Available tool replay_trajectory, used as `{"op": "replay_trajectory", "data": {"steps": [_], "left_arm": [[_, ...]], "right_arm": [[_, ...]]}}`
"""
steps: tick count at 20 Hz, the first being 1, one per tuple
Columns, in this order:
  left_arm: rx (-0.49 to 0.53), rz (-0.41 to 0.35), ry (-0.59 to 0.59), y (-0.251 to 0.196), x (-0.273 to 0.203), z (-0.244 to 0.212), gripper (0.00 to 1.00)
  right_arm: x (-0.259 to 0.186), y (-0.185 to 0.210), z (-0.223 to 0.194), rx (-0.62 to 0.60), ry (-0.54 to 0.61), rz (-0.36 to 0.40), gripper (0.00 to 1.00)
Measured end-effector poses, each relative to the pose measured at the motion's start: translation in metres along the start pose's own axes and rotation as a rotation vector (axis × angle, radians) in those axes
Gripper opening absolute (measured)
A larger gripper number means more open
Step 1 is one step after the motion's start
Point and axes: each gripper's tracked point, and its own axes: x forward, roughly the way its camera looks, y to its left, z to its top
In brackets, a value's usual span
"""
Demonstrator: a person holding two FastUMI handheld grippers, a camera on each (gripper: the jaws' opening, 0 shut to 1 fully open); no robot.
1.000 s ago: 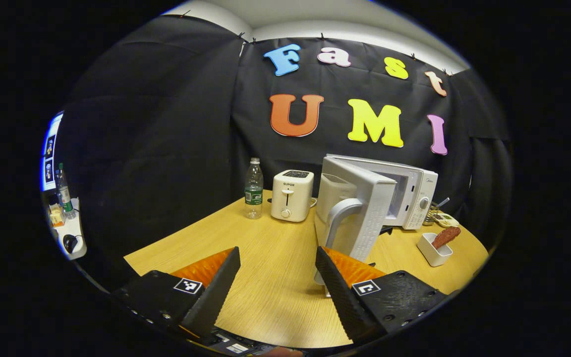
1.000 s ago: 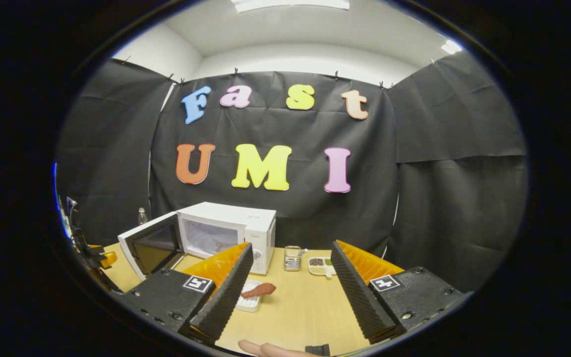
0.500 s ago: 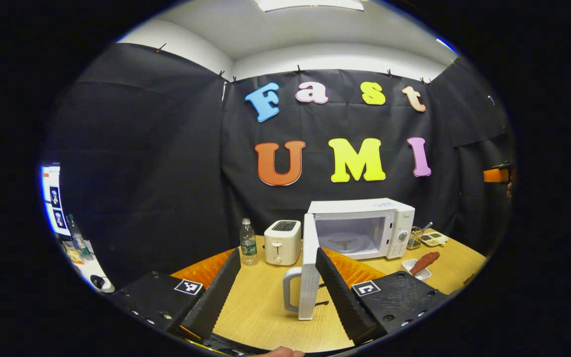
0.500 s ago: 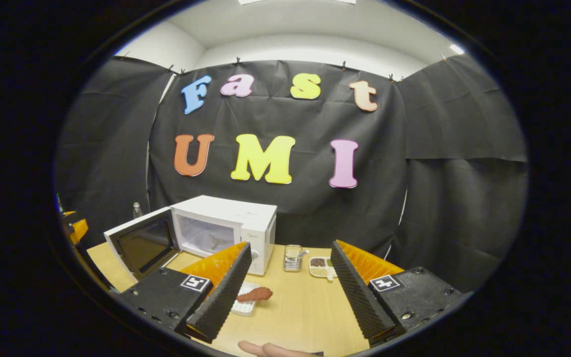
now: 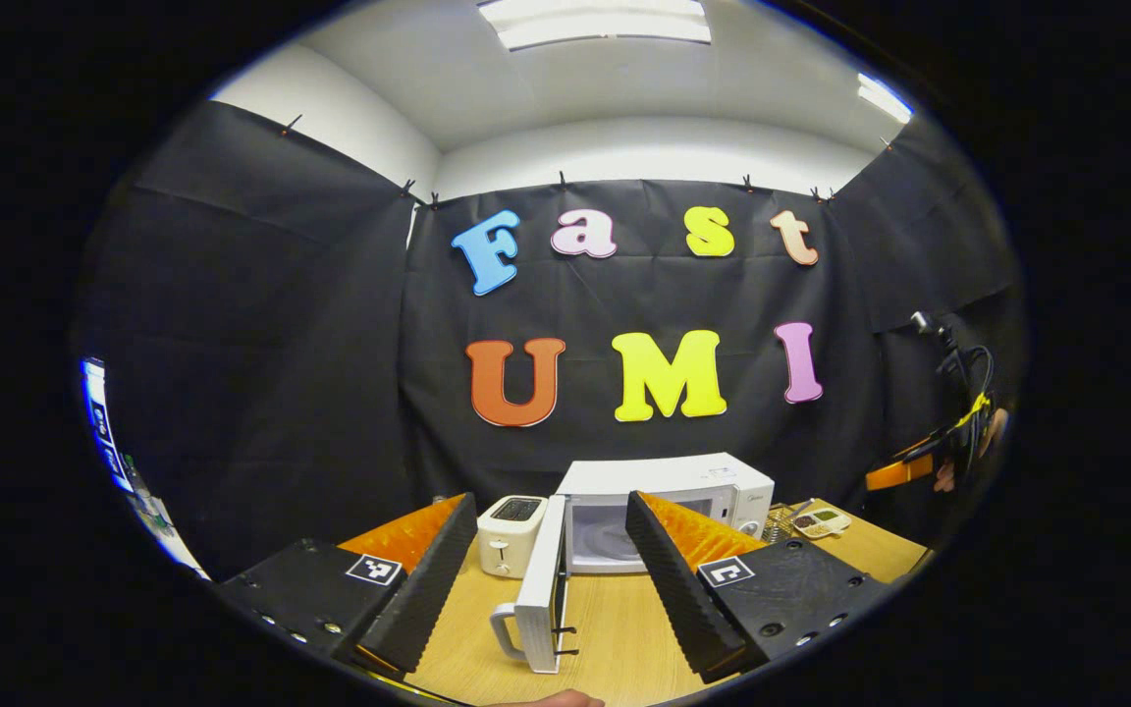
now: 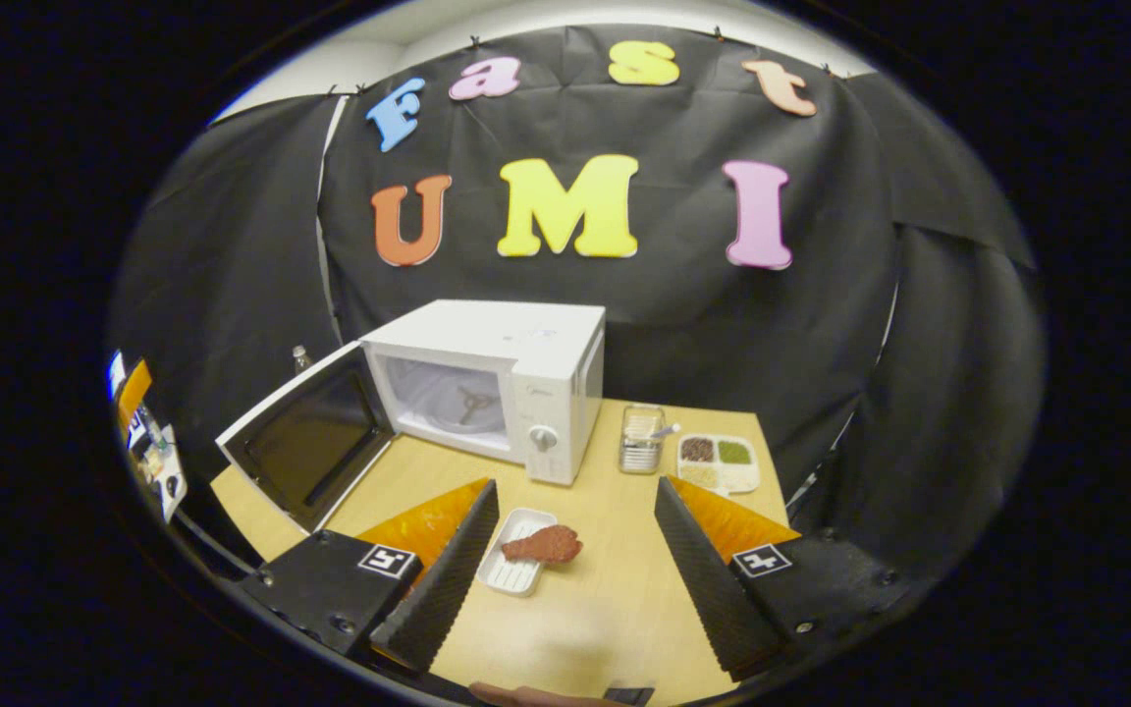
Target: Open the microwave oven with the left hand, put the food in, and close the microwave oven.
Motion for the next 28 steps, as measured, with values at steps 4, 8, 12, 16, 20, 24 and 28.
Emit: {"op": "replay_trajectory", "data": {"steps": [4, 8, 12, 16, 20, 24, 28], "left_arm": [[-0.019, -0.034, -0.027, -0.016, 0.006, 0.011, 0.94], [-0.009, -0.042, -0.047, -0.023, 0.011, 0.016, 0.94], [0.007, -0.065, -0.039, -0.032, 0.012, 0.018, 0.94], [0.024, -0.083, -0.044, -0.041, 0.013, 0.023, 0.94], [0.026, -0.089, -0.038, -0.042, 0.012, 0.019, 0.94], [0.031, -0.085, -0.021, -0.040, 0.014, 0.012, 0.96], [0.045, -0.096, -0.018, -0.042, 0.015, 0.005, 0.96]], "right_arm": [[0.056, -0.005, -0.037, 0.060, 0.198, 0.101, 0.92], [0.099, -0.019, -0.064, 0.132, 0.305, 0.156, 0.83], [0.127, -0.015, -0.092, 0.208, 0.397, 0.236, 0.71], [0.145, -0.007, -0.114, 0.294, 0.469, 0.311, 0.56], [0.156, -0.005, -0.125, 0.341, 0.487, 0.359, 0.47], [0.154, 0.006, -0.135, 0.382, 0.519, 0.438, 0.22], [0.140, 0.014, -0.129, 0.361, 0.493, 0.440, 0.06]]}}
